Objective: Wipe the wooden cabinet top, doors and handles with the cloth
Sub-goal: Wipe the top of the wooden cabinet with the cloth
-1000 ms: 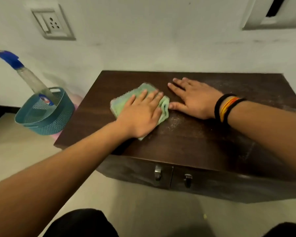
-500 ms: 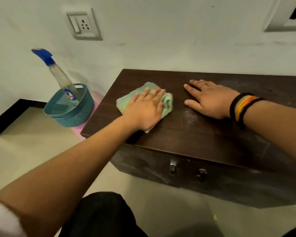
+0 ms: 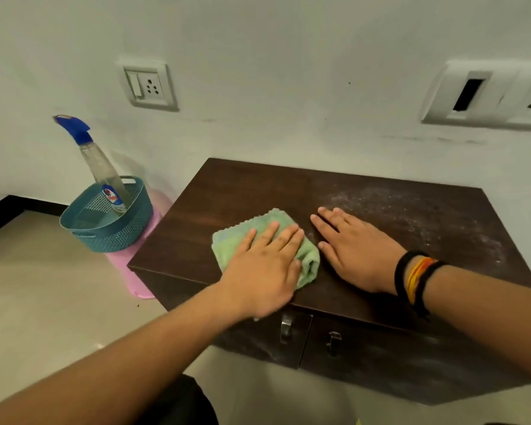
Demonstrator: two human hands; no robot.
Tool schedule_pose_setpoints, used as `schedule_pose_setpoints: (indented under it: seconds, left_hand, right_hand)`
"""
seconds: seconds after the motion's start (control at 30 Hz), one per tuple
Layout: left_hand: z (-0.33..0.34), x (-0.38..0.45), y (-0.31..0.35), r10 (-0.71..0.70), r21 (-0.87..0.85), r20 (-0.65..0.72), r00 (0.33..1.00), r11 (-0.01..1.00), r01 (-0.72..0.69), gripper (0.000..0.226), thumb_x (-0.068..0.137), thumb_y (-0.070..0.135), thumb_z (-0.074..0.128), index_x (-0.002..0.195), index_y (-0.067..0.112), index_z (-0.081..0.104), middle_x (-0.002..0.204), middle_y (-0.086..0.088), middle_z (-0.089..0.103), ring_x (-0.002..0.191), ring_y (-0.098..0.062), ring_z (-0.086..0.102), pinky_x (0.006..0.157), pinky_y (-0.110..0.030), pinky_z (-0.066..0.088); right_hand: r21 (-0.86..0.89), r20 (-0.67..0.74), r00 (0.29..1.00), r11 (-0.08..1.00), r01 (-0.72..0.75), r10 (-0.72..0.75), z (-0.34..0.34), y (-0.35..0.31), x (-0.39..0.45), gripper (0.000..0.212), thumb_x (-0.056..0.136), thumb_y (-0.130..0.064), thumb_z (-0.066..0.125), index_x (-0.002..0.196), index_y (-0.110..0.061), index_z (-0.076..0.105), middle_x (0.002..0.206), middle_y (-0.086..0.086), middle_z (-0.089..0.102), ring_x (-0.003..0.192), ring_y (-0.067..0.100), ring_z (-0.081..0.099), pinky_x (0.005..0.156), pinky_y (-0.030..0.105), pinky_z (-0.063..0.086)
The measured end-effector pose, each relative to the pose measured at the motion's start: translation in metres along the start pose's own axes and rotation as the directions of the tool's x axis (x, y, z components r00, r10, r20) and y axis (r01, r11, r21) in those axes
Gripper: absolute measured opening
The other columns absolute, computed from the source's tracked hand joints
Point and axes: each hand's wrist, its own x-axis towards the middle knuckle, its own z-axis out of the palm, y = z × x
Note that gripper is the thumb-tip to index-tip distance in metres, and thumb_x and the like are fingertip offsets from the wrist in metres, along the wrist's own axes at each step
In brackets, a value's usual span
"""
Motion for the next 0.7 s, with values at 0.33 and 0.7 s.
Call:
schedule_pose_setpoints:
  seconds: [0.33, 0.7]
  left_hand:
    - [0.002, -0.016, 0.0, 0.012, 0.007, 0.011, 1.0, 1.0, -0.012, 0.063, 0.1, 0.048, 0.012, 0.16, 0.03, 0.003, 0.167, 0.013, 0.0, 0.154, -0.015, -0.004, 0.125, -0.045, 0.002]
    - [0.003, 0.008, 0.012, 0.017, -0.005, -0.042, 0.999, 1.0, -0.018, 0.062, 0.101, 0.051, 0.008, 0.159, 0.033, 0.001, 0.167, 0.014, 0.0, 0.154, -0.012, -0.004, 0.125, -0.044, 0.001]
  right_hand:
    - [0.025, 0.002, 1.0, 1.0, -0.004, 0.004, 0.001, -0.003, -0.013, 0.062, 0.104, -0.047, 0.018, 0.16, -0.022, 0.005, 0.168, 0.002, 0.004, 0.154, 0.021, 0.005, 0.125, 0.039, 0.012]
    - [0.05, -0.02, 1.0, 0.999, -0.007, 0.008, 0.003, -0.003, -0.016, 0.062, 0.104, -0.046, 0.018, 0.159, -0.022, 0.006, 0.168, 0.002, 0.006, 0.154, 0.021, 0.006, 0.125, 0.038, 0.01]
